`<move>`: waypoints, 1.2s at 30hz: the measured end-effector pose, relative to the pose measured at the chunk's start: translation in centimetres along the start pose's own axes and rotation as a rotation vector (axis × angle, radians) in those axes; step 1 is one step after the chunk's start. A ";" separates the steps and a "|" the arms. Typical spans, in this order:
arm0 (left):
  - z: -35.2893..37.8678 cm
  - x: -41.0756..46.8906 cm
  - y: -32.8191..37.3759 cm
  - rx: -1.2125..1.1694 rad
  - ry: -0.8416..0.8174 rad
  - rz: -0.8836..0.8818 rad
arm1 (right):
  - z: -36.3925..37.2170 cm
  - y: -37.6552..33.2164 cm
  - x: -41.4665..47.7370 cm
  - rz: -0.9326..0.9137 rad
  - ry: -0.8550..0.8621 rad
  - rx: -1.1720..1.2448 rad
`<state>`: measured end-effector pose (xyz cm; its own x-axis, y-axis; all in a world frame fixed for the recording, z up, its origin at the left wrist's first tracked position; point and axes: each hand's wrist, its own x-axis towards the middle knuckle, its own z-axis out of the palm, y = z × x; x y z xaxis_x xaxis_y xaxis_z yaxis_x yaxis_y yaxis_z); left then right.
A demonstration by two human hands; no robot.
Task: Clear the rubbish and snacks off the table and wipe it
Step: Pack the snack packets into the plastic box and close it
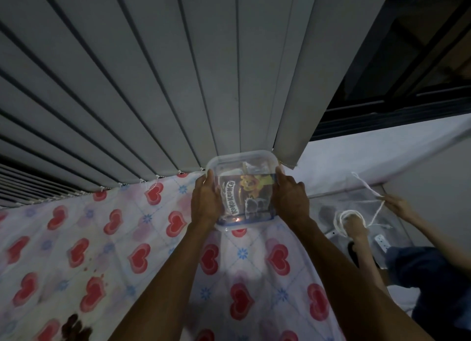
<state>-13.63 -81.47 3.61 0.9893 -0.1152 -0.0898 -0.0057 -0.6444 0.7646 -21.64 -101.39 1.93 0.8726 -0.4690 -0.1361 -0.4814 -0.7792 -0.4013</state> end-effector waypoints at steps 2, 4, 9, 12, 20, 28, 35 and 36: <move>-0.3 -0.3 0.2 0.017 0.001 -0.007 | -0.6 -0.2 -0.2 -0.010 -0.017 0.006; -0.6 -0.5 0.5 0.043 -0.042 -0.012 | -1.3 -0.3 -0.3 -0.017 -0.023 0.009; 1.0 -0.6 -2.1 0.459 -0.076 0.133 | -1.4 -0.8 -0.5 -0.045 0.019 0.019; 2.3 -0.6 -4.4 0.559 -0.045 0.231 | 0.6 0.1 -0.8 -0.093 0.030 0.085; 1.9 -1.3 -3.2 0.464 -0.001 0.192 | 1.3 0.7 -0.3 -0.072 0.073 0.124; 1.2 -1.5 -1.9 0.592 -0.097 0.093 | 0.5 0.0 -0.7 -0.009 0.014 -0.036; -2.4 -2.9 0.4 0.735 -0.198 0.126 | -1.7 -3.2 -2.0 -0.041 -0.011 -0.239; -3.1 -3.6 0.5 0.760 -0.181 0.156 | -1.9 -4.2 -2.9 -0.094 0.019 -0.233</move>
<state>-16.75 -78.99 6.32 0.9303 -0.3252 -0.1697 -0.3043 -0.9425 0.1383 -22.30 -97.50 5.73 0.9137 -0.3963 -0.0899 -0.4063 -0.8935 -0.1914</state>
